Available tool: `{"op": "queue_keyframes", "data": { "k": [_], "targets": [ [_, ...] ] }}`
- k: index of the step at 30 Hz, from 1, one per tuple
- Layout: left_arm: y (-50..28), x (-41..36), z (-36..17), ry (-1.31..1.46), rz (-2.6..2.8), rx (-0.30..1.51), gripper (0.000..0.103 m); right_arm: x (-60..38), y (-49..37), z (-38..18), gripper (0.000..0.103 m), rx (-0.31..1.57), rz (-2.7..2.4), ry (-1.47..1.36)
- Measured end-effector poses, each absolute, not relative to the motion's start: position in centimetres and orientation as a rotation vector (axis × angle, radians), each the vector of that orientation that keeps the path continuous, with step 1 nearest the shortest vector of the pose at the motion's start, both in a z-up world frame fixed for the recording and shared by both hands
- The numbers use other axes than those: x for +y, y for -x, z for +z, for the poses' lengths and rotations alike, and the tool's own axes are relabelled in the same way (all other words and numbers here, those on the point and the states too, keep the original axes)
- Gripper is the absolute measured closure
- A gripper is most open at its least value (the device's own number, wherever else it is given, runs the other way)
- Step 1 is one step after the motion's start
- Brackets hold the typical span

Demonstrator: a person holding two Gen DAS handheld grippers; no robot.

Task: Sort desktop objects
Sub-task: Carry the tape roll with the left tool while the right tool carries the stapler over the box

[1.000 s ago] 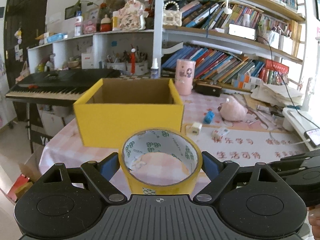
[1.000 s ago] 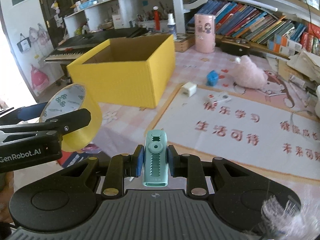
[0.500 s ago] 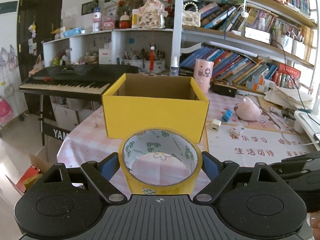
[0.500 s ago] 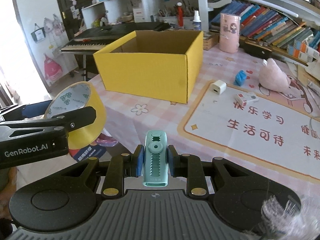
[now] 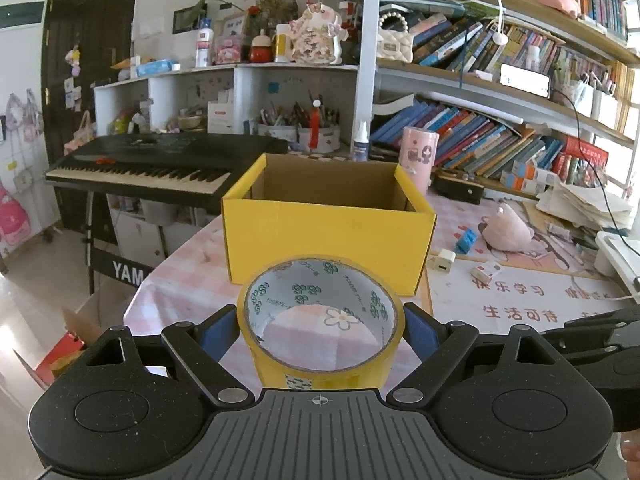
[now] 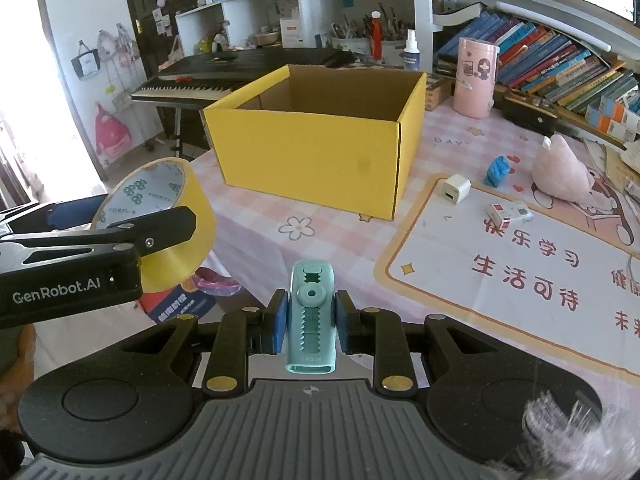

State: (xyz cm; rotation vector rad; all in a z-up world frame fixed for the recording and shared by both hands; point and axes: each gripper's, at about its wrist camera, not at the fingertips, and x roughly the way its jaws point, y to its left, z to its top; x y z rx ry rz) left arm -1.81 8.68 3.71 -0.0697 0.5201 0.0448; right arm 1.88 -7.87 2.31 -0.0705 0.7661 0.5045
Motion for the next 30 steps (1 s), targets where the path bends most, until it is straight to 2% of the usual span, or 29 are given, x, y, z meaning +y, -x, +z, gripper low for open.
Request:
{"op": "queue_keyframes", "data": {
  "k": [15, 30],
  "targets": [
    [-0.1, 9.2, 5.3, 0.049, 0.045, 0.483, 0.015, -6.7, -3.7, 2.9, 0.08, 0.764, 0.503, 0.068],
    [-7.4, 10.0, 7.5, 0.044, 0.08, 0.379, 0.015, -6.5, -11.5, 6.5, 0.08, 0.61, 0.504, 0.052]
  ]
}}
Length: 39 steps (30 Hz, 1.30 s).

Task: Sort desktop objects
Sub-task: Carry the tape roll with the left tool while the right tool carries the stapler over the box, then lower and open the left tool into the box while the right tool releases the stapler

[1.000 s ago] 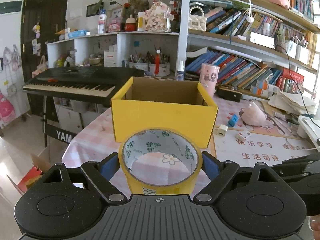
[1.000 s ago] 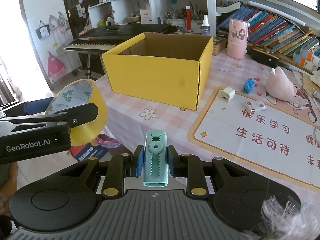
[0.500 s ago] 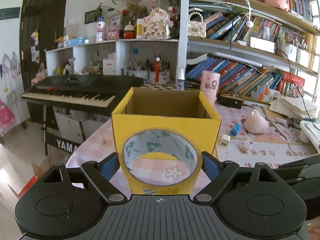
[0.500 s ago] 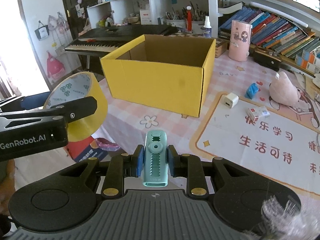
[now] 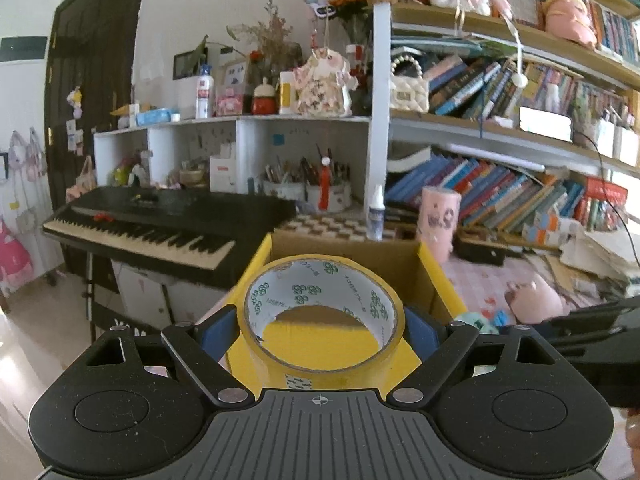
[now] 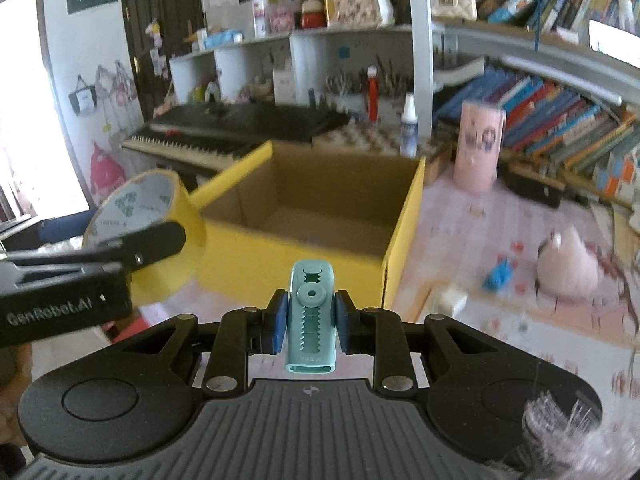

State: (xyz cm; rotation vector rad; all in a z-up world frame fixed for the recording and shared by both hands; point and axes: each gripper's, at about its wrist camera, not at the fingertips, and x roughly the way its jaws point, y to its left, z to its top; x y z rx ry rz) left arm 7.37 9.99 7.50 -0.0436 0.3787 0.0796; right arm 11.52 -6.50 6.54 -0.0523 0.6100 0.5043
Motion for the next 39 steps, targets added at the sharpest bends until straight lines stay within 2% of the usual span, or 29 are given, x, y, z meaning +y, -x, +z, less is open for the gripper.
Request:
{"op": "queue_keyframes", "data": {
  "k": [7, 14, 27, 39],
  "targets": [
    [-11.4, 9.7, 8.2, 0.047, 0.117, 0.341, 0.015, -6.6, -16.5, 9.1, 0.08, 0.532, 0.529, 0.063],
    [-15.0, 9.0, 7.6, 0.03, 0.16, 0.36, 0.015, -6.4, -21.5, 9.3, 0.08, 0.514, 0.569, 0.104],
    [-20.9, 8.0, 4.0, -0.029, 0.192, 0.526, 0.015, -5.1, -28.7, 7.0, 0.08, 0.548, 0.658, 0.226],
    [-23.2, 7.5, 1.6, -0.031, 0.168, 0.683, 0.015, -1.7, -32.3, 3.8, 0.08, 0.643, 0.782, 0.417]
  ]
}}
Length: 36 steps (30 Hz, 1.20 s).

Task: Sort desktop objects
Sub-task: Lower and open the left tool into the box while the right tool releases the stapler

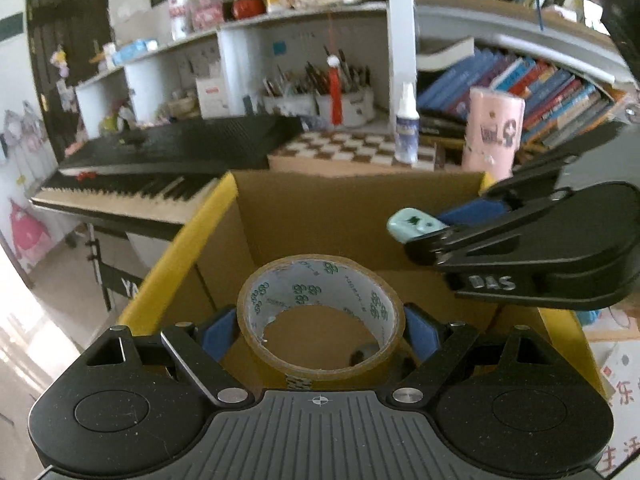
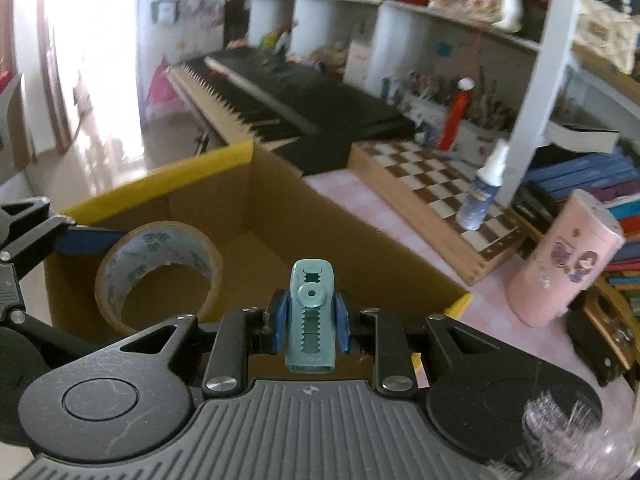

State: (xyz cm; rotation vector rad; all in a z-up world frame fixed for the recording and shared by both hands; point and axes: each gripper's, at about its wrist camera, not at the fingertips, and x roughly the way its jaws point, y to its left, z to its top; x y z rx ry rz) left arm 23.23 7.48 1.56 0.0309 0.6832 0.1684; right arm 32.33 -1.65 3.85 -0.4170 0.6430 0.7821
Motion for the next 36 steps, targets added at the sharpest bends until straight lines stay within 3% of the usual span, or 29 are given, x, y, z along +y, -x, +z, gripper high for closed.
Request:
{"op": "queue_keyframes", "data": {
  "k": [24, 27, 31, 36],
  "targets": [
    [-22.6, 6.0, 1.4, -0.106, 0.192, 0.679, 0.007, 0.3, -34.7, 0.9, 0.08, 0.771, 0.859, 0.545],
    [-22.3, 6.0, 1.9, -0.101, 0.211, 0.66, 0.005, -0.1, -34.8, 1.3, 0.078, 0.763, 0.858, 0.516],
    [-21.9, 6.1, 2.5, -0.097, 0.226, 0.643, 0.004, -1.0, -34.4, 2.5, 0.064, 0.724, 0.853, 0.45],
    [-20.6, 6.2, 3.6, -0.074, 0.245, 0.6, 0.0, -2.6, -33.3, 4.3, 0.059, 0.657, 0.813, 0.36]
  ]
}}
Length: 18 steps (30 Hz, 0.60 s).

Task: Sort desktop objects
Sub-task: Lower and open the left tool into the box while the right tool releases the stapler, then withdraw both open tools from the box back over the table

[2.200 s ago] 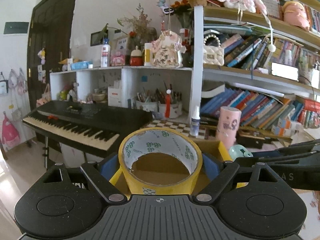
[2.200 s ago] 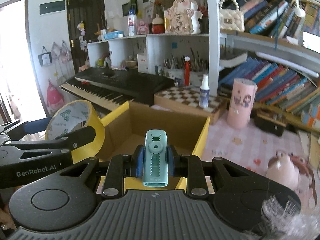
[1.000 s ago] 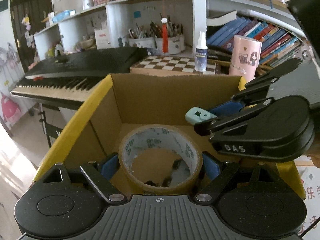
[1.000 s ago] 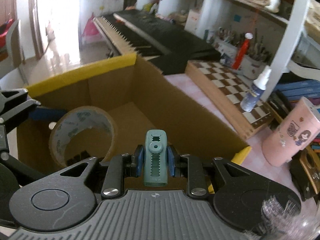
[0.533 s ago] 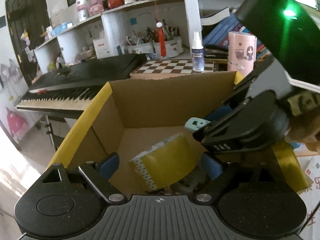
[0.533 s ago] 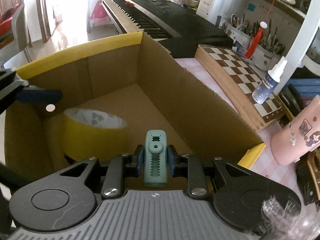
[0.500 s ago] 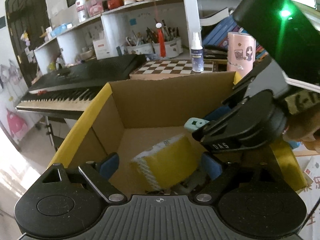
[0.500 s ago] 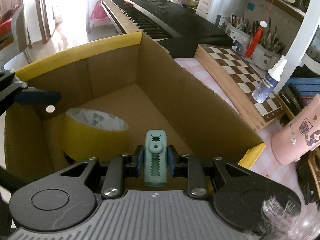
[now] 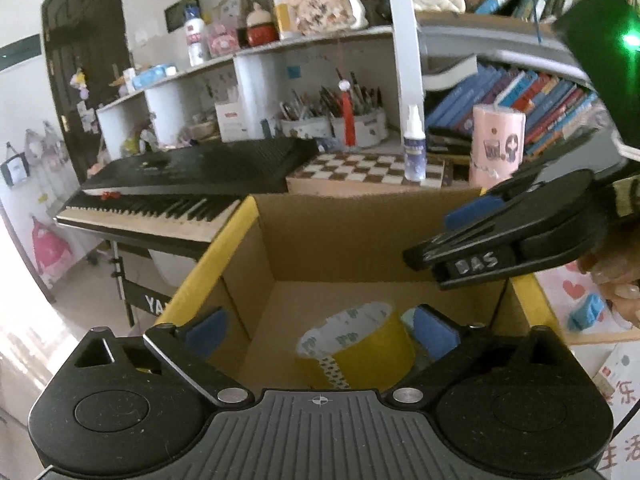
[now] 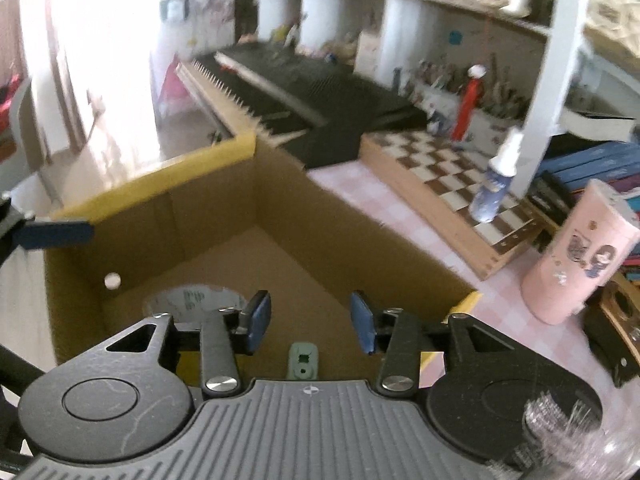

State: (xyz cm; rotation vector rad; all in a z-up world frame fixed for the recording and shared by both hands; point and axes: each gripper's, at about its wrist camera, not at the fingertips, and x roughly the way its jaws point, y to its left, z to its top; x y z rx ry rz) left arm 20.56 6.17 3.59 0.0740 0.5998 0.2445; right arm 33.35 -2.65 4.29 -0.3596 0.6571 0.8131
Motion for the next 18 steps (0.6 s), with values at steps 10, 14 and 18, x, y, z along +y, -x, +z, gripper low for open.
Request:
{"op": "queue_keyframes", "data": {
  "k": [10, 14, 18],
  "targets": [
    [-18.0, 6.8, 5.0, 0.0, 0.229, 0.547, 0.0, -8.3, -29.7, 8.0, 0.043, 0.519, 0.575, 0.146],
    [-16.7, 7.1, 5.4, 0.045, 0.203, 0.518, 0.0, -10.0, -27.3, 8.1, 0.038, 0.507, 0.504, 0.098],
    [-15.4, 7.7, 5.6, 0.091, 0.192, 0.497, 0.0, -10.7, -24.3, 7.8, 0.034, 0.5, 0.454, 0.072]
  ]
}}
